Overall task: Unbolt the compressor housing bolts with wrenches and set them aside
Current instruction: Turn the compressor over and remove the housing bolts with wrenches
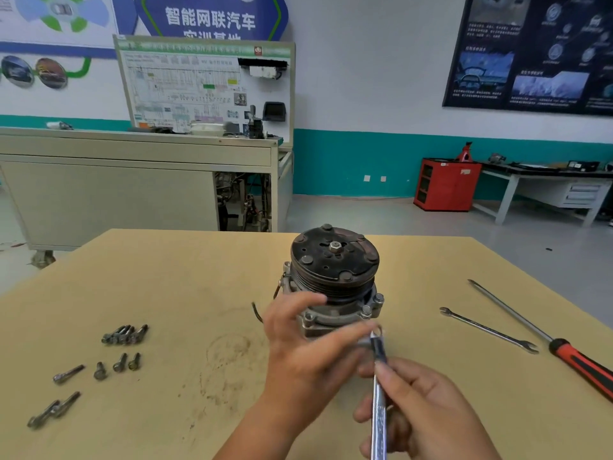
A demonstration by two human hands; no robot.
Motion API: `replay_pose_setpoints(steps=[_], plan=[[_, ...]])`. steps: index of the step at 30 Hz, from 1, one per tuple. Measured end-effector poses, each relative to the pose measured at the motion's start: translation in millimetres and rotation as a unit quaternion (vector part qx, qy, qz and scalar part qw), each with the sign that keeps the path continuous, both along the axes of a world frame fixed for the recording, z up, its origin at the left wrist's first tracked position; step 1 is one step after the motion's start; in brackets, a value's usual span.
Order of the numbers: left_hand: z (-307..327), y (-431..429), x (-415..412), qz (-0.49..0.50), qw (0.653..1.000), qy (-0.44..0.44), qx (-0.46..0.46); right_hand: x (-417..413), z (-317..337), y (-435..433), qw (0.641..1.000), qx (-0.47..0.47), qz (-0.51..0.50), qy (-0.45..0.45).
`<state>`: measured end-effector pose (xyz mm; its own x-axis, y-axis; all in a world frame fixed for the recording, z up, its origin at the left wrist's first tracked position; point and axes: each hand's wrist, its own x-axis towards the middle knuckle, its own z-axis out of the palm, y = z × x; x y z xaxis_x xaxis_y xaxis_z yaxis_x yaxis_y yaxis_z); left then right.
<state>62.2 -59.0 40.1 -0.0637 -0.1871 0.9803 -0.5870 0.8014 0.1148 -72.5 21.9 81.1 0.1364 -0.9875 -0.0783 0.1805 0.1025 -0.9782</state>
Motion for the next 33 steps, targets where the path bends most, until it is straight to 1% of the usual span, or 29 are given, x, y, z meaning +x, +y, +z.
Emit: replay_pose_setpoints(steps=[2,4,6,9,10,11,12,13,14,15,16,17,18,20,22,23,25,27,29,31,33], plan=[[7,4,-2,0.004,0.999,-0.037,-0.006,6,7,1,0.999,-0.014,0.031,0.006],[15,6,-2,0.008,0.999,-0.042,0.000,7,11,3,0.999,-0.022,0.030,0.003],[19,5,-2,0.009,0.999,-0.040,-0.003,5,9,7,0.999,-0.025,-0.003,-0.030],[26,3,-5,0.002,1.000,-0.017,0.003,2,7,16,0.988,-0.051,-0.080,-0.121],[29,2,-7,0.006,1.000,-0.014,0.003,1,8,17,0.985,-0.069,-0.079,-0.137],[31,0,-9,0.014,1.000,-0.015,0.002,0,6,19,0.986,-0.086,-0.058,-0.128],[32,-1,-12,0.024,1.000,-0.017,0.001,-2,0,19,0.989,-0.091,-0.041,-0.105],[32,-3,-16,0.031,0.999,-0.019,-0.001,-3,-8,17,0.991,-0.110,-0.035,-0.063],[30,-4,-20,0.034,0.999,-0.019,-0.001,-2,-17,17,0.982,-0.185,-0.034,0.033],[28,-5,-24,0.036,0.999,-0.016,0.000,-2,-23,13,0.945,-0.279,-0.078,0.151],[26,-5,-27,0.036,0.999,-0.011,0.004,-3,-28,9,0.895,-0.353,-0.142,0.235],[24,-5,-29,0.038,0.999,-0.006,0.014,-2,-33,10,0.854,-0.395,-0.186,0.282],[22,-5,-29,0.046,0.999,-0.002,0.024,0,-33,11,0.842,-0.409,-0.203,0.288],[18,-4,-24,0.076,0.996,0.012,0.051,3,-30,8,0.831,-0.432,-0.234,0.261],[13,-5,-15,0.084,0.993,0.036,0.070,3,-28,5,0.832,-0.432,-0.252,0.242],[12,-6,-10,0.077,0.992,0.052,0.080,3,-27,4,0.841,-0.415,-0.262,0.227],[11,-9,-2,0.068,0.989,0.077,0.110,3,-30,5,0.872,-0.378,-0.255,0.177],[10,-13,3,0.068,0.980,0.092,0.162,4,-30,6,0.897,-0.342,-0.244,0.136],[8,-16,7,0.052,0.966,0.100,0.233,2,-28,6,0.911,-0.315,-0.248,0.098],[4,-19,11,-0.006,0.946,0.119,0.303,-1,-23,2,0.919,-0.300,-0.249,0.056],[-4,-22,15,-0.084,0.924,0.145,0.343,-8,-21,-10,0.928,-0.272,-0.253,0.025]])
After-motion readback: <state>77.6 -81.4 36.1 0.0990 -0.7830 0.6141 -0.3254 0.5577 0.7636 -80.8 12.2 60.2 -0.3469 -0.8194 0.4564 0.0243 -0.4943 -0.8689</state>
